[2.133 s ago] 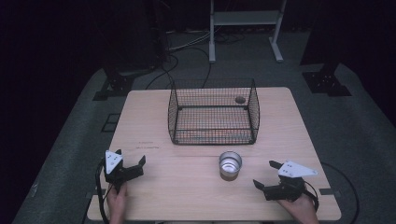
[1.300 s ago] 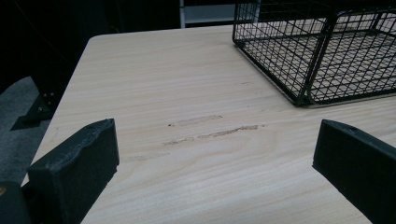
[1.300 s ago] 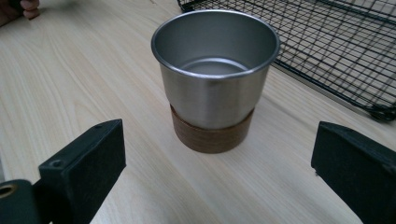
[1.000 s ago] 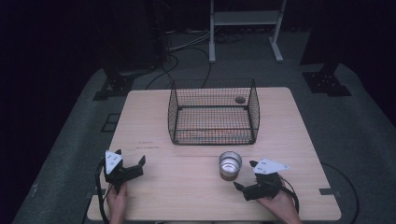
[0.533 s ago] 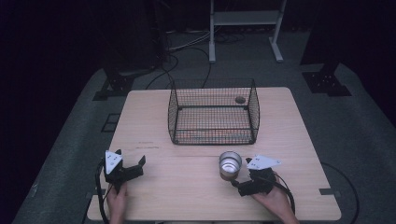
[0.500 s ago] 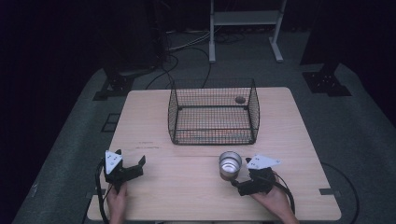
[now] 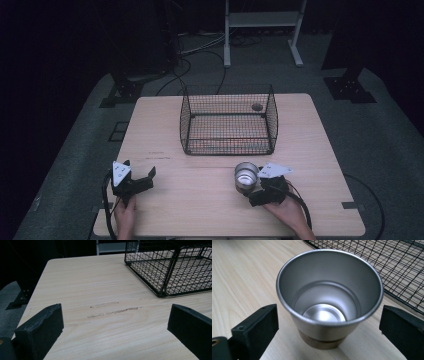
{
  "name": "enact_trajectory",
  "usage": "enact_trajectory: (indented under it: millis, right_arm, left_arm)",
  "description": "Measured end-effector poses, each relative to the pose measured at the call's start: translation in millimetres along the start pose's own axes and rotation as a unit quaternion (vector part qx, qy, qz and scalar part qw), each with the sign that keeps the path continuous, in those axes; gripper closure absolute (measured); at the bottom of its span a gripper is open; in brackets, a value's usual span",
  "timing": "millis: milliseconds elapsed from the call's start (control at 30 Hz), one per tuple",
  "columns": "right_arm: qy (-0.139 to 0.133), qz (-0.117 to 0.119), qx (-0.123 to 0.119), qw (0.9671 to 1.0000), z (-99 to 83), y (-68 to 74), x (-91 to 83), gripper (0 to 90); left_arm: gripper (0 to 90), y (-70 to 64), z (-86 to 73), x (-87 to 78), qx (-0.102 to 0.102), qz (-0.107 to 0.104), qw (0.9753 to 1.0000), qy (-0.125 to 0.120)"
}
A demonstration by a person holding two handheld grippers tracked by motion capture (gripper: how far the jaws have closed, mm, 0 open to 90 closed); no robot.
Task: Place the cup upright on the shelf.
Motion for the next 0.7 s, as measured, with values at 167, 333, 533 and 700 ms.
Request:
enact_trajectory:
  millis: [167,333,533,700]
  right_arm:
    - [0.000,0.001,-0.003,1.0000,6.5,1.3,4.3,1.7]
    - [0.005,0.001,-0.010,0.9999,10.3,2.7,9.9,1.8]
    - [0.008,-0.001,-0.008,0.9999,10.4,1.0,14.1,4.1]
    - [0.003,-0.001,-0.010,0.9999,11.6,-1.7,12.0,12.3]
  left_arm:
    - [0.0,0.1,0.1,0.0,-0.001,-0.001,1.0000,0.000]
    - [0.0,0.2,0.1,0.0,-0.001,0.000,1.0000,0.000]
    - [0.0,0.2,0.2,0.0,-0.002,-0.001,1.0000,-0.001]
    - [0.0,0.2,0.2,0.0,-0.002,-0.001,1.0000,-0.001]
Point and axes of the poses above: each handheld gripper's, and its own axes: x roughly forward along the jaws, z roughly out of its top, y roughly to its left, the point moved 8 cm from there along x, roughly forward along the jaws, and after that the axes turned 13 degrees about z, right-handed, at the moved point
